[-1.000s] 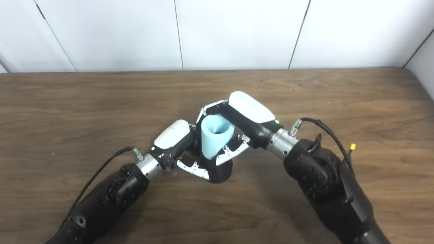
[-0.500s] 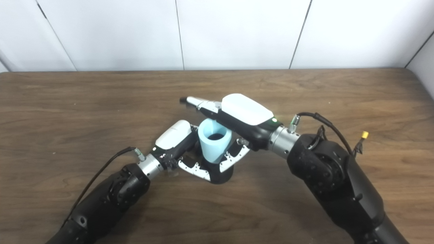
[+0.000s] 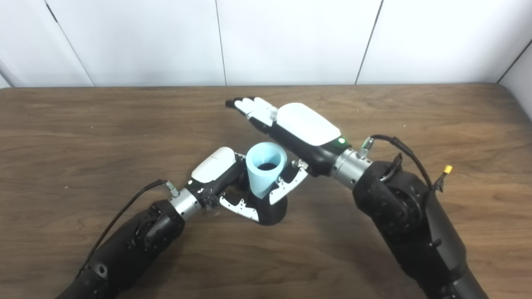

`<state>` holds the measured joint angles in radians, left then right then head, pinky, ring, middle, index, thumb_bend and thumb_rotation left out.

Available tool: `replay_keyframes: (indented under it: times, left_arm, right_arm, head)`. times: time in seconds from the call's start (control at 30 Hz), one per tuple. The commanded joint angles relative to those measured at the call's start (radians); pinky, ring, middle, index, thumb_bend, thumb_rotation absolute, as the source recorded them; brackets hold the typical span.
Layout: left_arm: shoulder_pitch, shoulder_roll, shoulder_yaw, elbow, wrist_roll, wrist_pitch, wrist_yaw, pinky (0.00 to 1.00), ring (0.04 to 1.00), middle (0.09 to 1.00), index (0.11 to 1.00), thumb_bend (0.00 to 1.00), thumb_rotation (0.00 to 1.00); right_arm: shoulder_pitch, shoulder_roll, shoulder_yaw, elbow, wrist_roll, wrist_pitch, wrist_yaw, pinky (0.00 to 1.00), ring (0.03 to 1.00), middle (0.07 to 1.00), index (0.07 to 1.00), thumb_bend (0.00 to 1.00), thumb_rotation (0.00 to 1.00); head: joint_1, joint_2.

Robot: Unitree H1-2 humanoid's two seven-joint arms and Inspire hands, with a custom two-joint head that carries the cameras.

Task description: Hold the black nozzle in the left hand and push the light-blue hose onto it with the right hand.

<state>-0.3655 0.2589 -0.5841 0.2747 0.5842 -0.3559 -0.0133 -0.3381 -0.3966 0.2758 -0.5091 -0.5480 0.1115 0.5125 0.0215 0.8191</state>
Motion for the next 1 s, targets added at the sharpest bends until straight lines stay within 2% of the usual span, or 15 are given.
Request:
replay_keyframes:
  times: [0.0,0.13,0.23,0.33,0.37,0.4,0.47,0.57,0.63,0.7,0.97]
  left_arm:
    - [0.081,0.021,-0.051,0.080,0.065,0.055,-0.092,0.27,0.374,0.432,0.516,0.50,0.00]
    - [0.080,0.022,-0.049,0.085,0.064,0.045,-0.086,0.28,0.379,0.436,0.516,0.50,0.00]
    - [0.080,0.022,-0.048,0.089,0.065,0.040,-0.080,0.28,0.378,0.435,0.515,0.50,0.00]
    - [0.079,0.025,-0.048,0.082,0.067,0.051,-0.088,0.27,0.374,0.433,0.515,0.50,0.00]
    - [0.080,0.025,-0.047,0.080,0.067,0.052,-0.088,0.28,0.373,0.435,0.517,0.50,0.00]
    - [0.081,0.025,-0.047,0.078,0.067,0.056,-0.090,0.27,0.371,0.435,0.517,0.50,0.00]
    - [0.082,0.024,-0.045,0.076,0.065,0.059,-0.089,0.27,0.370,0.437,0.518,0.50,0.00]
    - [0.083,0.022,-0.042,0.080,0.057,0.059,-0.090,0.27,0.370,0.436,0.518,0.50,0.00]
    - [0.081,0.022,-0.042,0.086,0.056,0.056,-0.089,0.27,0.370,0.436,0.517,0.50,0.00]
    - [0.081,0.022,-0.041,0.087,0.053,0.056,-0.090,0.27,0.371,0.436,0.516,0.50,0.00]
    - [0.077,0.028,-0.042,0.079,0.062,0.061,-0.096,0.26,0.363,0.438,0.520,0.50,0.00]
  right_arm:
    - [-0.037,-0.015,-0.035,-0.048,0.036,-0.006,-0.006,0.80,1.000,1.000,1.000,1.00,0.24]
    - [-0.053,-0.033,-0.064,-0.084,0.070,0.029,0.038,0.83,1.000,1.000,1.000,1.00,0.23]
    - [-0.078,-0.076,-0.081,-0.137,0.128,0.106,0.118,0.82,1.000,1.000,1.000,1.00,0.25]
    - [-0.126,-0.160,-0.089,-0.184,0.245,0.202,0.241,0.94,1.000,1.000,1.000,1.00,0.31]
    - [-0.135,-0.181,-0.090,-0.190,0.282,0.202,0.259,0.97,1.000,1.000,0.997,1.00,0.35]
    - [-0.136,-0.197,-0.092,-0.189,0.308,0.175,0.260,0.99,1.000,1.000,0.973,1.00,0.37]
    - [-0.122,-0.215,-0.092,-0.182,0.333,0.110,0.241,0.96,0.996,0.974,0.920,0.98,0.52]
    - [-0.090,-0.212,-0.095,-0.171,0.335,0.014,0.197,0.90,0.956,0.951,0.892,0.84,0.69]
    - [-0.064,-0.202,-0.096,-0.163,0.310,-0.055,0.168,0.88,0.948,0.957,0.897,0.79,0.74]
    - [-0.045,-0.193,-0.096,-0.160,0.285,-0.096,0.154,0.87,0.948,0.965,0.905,0.76,0.78]
    - [-0.002,-0.187,-0.071,-0.155,0.194,-0.180,0.164,0.91,0.983,1.000,0.957,0.76,0.90]
  head:
    - [0.006,0.003]
    - [0.006,0.003]
    - [0.006,0.003]
    - [0.006,0.005]
    - [0.006,0.005]
    - [0.006,0.005]
    - [0.006,0.005]
    - [0.005,0.004]
    - [0.005,0.004]
    - [0.005,0.004]
    - [0.007,0.005]
